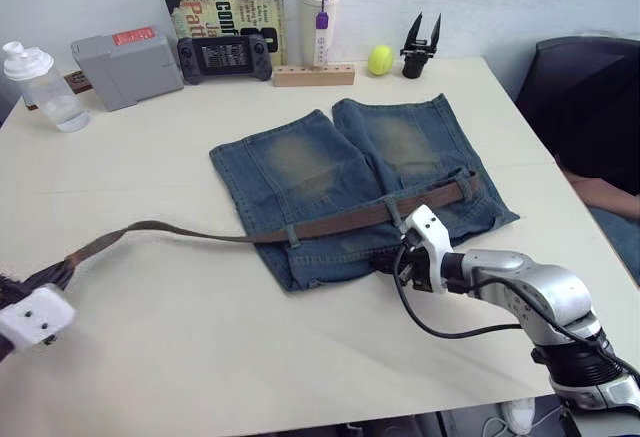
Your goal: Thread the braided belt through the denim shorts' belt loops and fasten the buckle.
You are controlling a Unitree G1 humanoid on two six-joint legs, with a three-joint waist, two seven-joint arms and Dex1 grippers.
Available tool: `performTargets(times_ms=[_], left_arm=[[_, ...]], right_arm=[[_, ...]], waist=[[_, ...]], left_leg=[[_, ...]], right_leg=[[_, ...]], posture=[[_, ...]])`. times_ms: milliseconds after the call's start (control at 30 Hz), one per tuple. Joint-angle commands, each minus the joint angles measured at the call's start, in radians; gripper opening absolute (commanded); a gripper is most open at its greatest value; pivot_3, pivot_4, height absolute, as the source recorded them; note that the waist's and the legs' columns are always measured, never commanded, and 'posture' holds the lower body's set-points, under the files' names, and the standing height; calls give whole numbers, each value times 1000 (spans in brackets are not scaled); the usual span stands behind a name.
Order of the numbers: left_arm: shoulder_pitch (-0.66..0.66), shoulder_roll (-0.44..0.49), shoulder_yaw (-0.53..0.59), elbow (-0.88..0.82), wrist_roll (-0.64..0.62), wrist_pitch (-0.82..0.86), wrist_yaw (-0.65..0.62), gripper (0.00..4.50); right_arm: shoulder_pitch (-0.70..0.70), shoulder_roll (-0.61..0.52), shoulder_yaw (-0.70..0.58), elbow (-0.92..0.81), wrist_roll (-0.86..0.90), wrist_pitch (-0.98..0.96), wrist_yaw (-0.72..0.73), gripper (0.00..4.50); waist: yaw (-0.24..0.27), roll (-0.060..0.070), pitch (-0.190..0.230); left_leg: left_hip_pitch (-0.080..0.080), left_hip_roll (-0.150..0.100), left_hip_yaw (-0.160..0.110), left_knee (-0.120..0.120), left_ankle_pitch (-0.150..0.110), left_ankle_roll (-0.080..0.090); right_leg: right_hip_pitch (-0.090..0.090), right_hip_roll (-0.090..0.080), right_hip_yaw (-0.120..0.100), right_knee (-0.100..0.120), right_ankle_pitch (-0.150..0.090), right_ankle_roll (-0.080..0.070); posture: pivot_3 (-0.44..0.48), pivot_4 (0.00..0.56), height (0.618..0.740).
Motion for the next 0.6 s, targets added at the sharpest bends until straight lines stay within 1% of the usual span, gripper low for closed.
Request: performTargets(times_ms=[33, 200, 267, 300, 333, 367, 400, 433, 467, 533, 567, 600], left_arm=[[31, -32, 77, 84, -86, 20, 22, 58], [9, -47, 49, 71, -184, 27, -35, 58], [-11, -61, 44, 53, -284, 55, -91, 873], [-16, -66, 44, 47, -319, 69, -112, 1188], [-19, -69, 45, 43, -340, 78, -127, 1688], [-25, -74, 39, 17, -394, 99, -164, 1858], [-31, -77, 32, -10, -443, 121, -199, 2356], [-36, -79, 26, -40, -496, 156, -235, 2703], [-44, -77, 24, -67, -533, 182, -262, 3174], [-43, -53, -2, -122, -565, 225, -332, 4014], [-53, -48, -10, -155, -592, 256, -354, 4359], [-64, -45, -16, -179, -614, 285, -369, 4359]], right_arm=[[10, -9, 38, 45, -42, 33, -3, 0], [4, 6, 29, 48, -38, 37, -2, 0], [1, 10, 21, 43, -32, 43, -4, 0], [-1, 11, 18, 41, -30, 47, -4, 0], [-2, 12, 16, 39, -30, 49, -4, 0], [-5, 13, 7, 37, -25, 51, -1, 0], [-8, 14, -4, 35, -17, 53, 3, 0], [-13, 14, -16, 33, -8, 53, 10, 0], [-19, 7, -24, 30, -2, 43, 26, 0], [-38, -19, -38, 32, -3, -3, 79, 0], [-52, -31, -51, 37, 0, -27, 109, 0], [-64, -40, -65, 45, 5, -41, 133, 0]], waist=[[0, -1, 0], [0, -6, -4], [0, -7, -5], [0, -7, -5], [0, -7, -5], [-1, -8, -5], [-1, -8, -5], [-1, -7, -5], [0, -7, -5], [1, -7, -5], [2, -7, -4], [2, -4, -3]], left_leg=[[0, 0, 0, 0, 0, 0], [0, 0, 0, -2, 0, -1], [0, 0, 0, -3, 0, -3], [0, 0, 0, -3, 0, -3], [0, 0, 0, -3, 0, -3], [0, 0, -1, -3, 1, -3], [0, 0, 0, -4, 1, -3], [0, 0, 0, -4, 1, -4], [0, 0, -1, -4, 1, -4], [0, 0, -1, -4, 1, -5], [0, 0, -1, -4, 1, -5], [0, -1, -1, -4, 1, -4]], right_leg=[[0, 0, 0, 0, 0, 0], [-1, 0, 0, -1, 0, -1], [-1, 0, 0, -1, -1, -2], [-1, -1, 0, -1, -1, -2], [-1, -1, 0, -1, -1, -3], [-1, -1, 0, -1, -1, -3], [-1, -1, 0, -1, -1, -3], [-1, -1, 0, -1, -1, -3], [-1, -1, -1, -1, -1, -3], [-1, -1, -1, -1, -1, -3], [-1, -1, -1, -1, -1, -3], [-1, -1, -1, -1, -1, -3]], posture=[[0, 150, 709], [0, 150, 709], [0, 150, 709], [0, 150, 709], [0, 150, 709], [0, 150, 709], [0, 150, 709], [0, 150, 709], [0, 150, 709], [0, 150, 709], [0, 150, 709], [0, 150, 709]])
